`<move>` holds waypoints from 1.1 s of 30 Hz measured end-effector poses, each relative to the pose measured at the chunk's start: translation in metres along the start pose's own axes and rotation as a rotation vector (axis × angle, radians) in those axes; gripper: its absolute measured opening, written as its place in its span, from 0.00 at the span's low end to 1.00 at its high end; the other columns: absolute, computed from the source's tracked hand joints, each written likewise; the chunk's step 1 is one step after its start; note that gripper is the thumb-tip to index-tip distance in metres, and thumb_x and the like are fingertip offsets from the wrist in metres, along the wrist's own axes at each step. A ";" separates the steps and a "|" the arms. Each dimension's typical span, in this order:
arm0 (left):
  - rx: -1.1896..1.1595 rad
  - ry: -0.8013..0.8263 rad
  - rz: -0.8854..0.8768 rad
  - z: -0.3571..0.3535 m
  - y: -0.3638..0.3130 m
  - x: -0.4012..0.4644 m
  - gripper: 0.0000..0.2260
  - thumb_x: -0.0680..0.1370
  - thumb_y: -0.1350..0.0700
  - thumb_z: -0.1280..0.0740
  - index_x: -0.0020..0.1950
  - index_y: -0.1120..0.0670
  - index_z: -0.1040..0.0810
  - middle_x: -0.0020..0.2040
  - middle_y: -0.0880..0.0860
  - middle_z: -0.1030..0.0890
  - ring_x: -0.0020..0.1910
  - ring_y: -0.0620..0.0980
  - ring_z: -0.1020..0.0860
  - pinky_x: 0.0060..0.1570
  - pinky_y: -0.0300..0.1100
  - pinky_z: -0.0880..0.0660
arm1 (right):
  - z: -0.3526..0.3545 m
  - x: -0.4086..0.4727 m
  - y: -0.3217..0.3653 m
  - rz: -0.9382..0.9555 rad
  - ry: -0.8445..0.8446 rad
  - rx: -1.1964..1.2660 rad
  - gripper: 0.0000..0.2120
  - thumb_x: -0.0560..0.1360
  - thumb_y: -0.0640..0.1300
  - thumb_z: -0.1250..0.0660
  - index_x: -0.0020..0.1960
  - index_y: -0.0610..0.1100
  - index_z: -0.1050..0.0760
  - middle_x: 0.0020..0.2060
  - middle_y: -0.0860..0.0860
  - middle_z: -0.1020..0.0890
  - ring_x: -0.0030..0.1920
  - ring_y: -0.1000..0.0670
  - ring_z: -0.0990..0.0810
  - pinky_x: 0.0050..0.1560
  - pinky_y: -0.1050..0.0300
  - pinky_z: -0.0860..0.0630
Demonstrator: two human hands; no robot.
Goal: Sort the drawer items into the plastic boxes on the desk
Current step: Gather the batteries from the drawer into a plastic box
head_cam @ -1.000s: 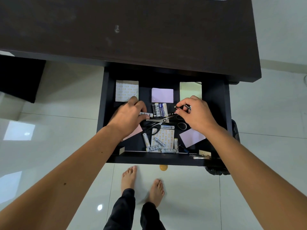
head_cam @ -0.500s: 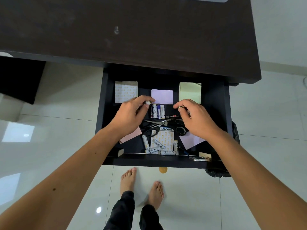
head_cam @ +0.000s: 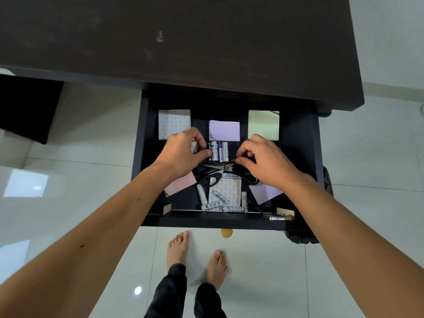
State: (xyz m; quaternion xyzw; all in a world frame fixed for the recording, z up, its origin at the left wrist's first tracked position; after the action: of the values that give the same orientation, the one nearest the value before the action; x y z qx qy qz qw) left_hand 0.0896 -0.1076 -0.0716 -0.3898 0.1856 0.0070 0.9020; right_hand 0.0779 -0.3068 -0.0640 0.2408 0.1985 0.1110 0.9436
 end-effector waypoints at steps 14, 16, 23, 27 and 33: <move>0.124 0.004 0.043 -0.007 -0.006 0.000 0.18 0.73 0.46 0.20 0.59 0.48 0.21 0.37 0.48 0.23 0.36 0.42 0.25 0.33 0.35 0.32 | 0.004 0.001 -0.006 -0.069 -0.035 0.452 0.17 0.87 0.43 0.40 0.72 0.56 0.24 0.44 0.54 0.19 0.36 0.59 0.23 0.46 0.59 0.27; 0.171 0.010 0.034 -0.008 -0.008 0.000 0.16 0.75 0.47 0.22 0.59 0.49 0.21 0.37 0.50 0.22 0.36 0.46 0.23 0.34 0.39 0.29 | -0.001 0.003 -0.009 -0.114 -0.004 0.549 0.16 0.87 0.44 0.42 0.66 0.59 0.20 0.38 0.50 0.22 0.36 0.51 0.25 0.42 0.53 0.28; 0.182 0.008 0.009 -0.009 -0.005 -0.002 0.17 0.77 0.48 0.24 0.60 0.54 0.23 0.51 0.50 0.23 0.51 0.51 0.26 0.48 0.42 0.30 | -0.004 0.005 -0.011 -0.191 -0.031 0.690 0.06 0.82 0.53 0.30 0.53 0.51 0.20 0.36 0.54 0.19 0.35 0.55 0.23 0.38 0.59 0.27; 0.207 0.001 0.020 -0.008 -0.004 -0.002 0.20 0.76 0.46 0.23 0.60 0.55 0.25 0.52 0.51 0.23 0.52 0.51 0.26 0.48 0.42 0.30 | 0.001 0.005 -0.015 -0.231 -0.086 0.509 0.04 0.83 0.49 0.32 0.55 0.51 0.19 0.39 0.53 0.14 0.35 0.57 0.17 0.39 0.63 0.23; 0.254 -0.034 -0.002 -0.009 -0.008 -0.002 0.21 0.75 0.47 0.22 0.58 0.57 0.25 0.59 0.56 0.22 0.56 0.56 0.21 0.49 0.42 0.29 | 0.004 0.012 -0.003 -0.211 -0.157 0.280 0.07 0.78 0.51 0.25 0.49 0.47 0.15 0.39 0.58 0.17 0.38 0.60 0.20 0.37 0.64 0.28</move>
State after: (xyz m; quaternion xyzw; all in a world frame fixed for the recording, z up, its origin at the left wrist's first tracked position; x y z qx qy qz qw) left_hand 0.0857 -0.1191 -0.0707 -0.2724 0.1692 -0.0109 0.9471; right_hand 0.0905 -0.3076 -0.0659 0.3556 0.1620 -0.0365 0.9198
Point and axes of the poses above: each hand's wrist, its own x-axis towards the middle knuckle, its own z-axis out of the back of the hand, y = z × x, the point moved 10 cm from there along x, towards the middle knuckle
